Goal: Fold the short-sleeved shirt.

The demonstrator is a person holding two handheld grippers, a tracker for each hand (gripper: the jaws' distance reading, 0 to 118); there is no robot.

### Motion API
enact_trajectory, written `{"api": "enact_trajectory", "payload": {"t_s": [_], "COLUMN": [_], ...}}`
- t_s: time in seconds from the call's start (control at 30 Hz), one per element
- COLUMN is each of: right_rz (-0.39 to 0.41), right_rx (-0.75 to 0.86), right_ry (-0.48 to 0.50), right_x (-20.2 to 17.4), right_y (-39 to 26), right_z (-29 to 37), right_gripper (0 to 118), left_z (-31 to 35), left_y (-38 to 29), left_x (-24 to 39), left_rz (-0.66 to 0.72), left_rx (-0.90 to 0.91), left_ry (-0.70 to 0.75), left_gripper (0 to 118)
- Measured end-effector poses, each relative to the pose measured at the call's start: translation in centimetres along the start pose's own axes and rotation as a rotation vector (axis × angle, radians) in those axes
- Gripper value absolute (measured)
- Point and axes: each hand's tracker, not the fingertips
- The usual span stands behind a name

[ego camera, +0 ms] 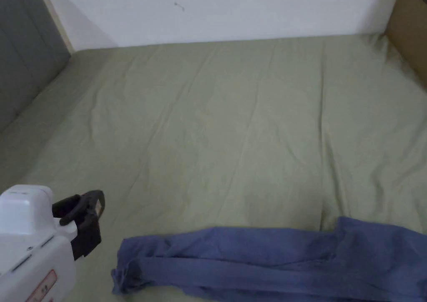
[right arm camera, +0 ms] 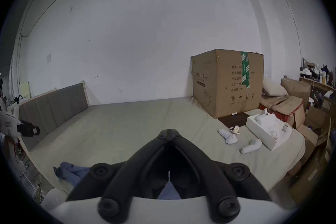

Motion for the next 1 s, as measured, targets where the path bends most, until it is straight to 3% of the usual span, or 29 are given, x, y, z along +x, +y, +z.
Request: {"api": "enact_trajectory", "payload": {"t_s": [0.1,0.17,0.23,0.27,0.3,0.4,0.6,0.77,0.8,0.83,0.87,0.93,1.0], "right_rz": [0.005,-0.006,-0.01,0.003,0.005,0.025,0.021,0.003,0.006,0.013,0.023,0.031,0.038], "right_rx": [-0.027,-0.045,-0.064,-0.072,-0.08,-0.096,-0.127,-0.141,-0.144,-0.144,-0.143,-0.141,-0.136], "right_ry": [0.002,0.009,0.017,0.013,0.014,0.015,0.043,0.071,0.074,0.075,0.076,0.08,0.083], "right_x": [-0.2,0.0,-0.2,-0.9,-1.5,-2.9,-5.5,-6.0,-6.0,-5.9,-6.0,-6.1,-5.8], "right_y": [-0.2,-0.7,-0.9,-0.7,-0.7,-0.5,-0.4,-0.4,-0.4,-0.4,-0.3,-0.2,-0.1], "right_z": [-0.2,-0.6,-0.9,-1.1,-1.2,-1.7,-2.8,-3.5,-3.6,-3.7,-3.8,-4.0,-4.1], "right_gripper": [0,0,0,0,0,0,0,0,0,0,0,0,0], "left_z": [-3.1,-6.0,-8.4,-9.8,-11.2,-13.0,-18.2,-20.9,-21.7,-21.9,-22.4,-22.3,-21.7], "left_y": [-1.7,-3.6,-5.7,-6.5,-7.3,-8.2,-10.4,-10.8,-11.8,-11.9,-12.1,-13.1,-13.1], "left_x": [-4.6,-8.1,-10.7,-11.9,-12.2,-14.7,-14.3,-11.0,-12.9,-12.9,-12.4,-10.0,-9.6], "left_rz": [0.23,0.483,0.605,0.627,0.595,0.614,0.735,0.685,0.727,0.745,0.715,0.643,0.658], "left_rx": [-0.154,-0.287,-0.352,-0.419,-0.519,-0.538,-0.633,-0.583,-0.561,-0.515,-0.526,-0.605,-0.617], "left_ry": [-0.193,-0.423,-0.545,-0.565,-0.522,-0.498,-0.587,-0.712,-0.721,-0.766,-0.781,-0.699,-0.791], "left_gripper": [0,5,108,115,106,118,118,117,93,37,12,12,12]}}
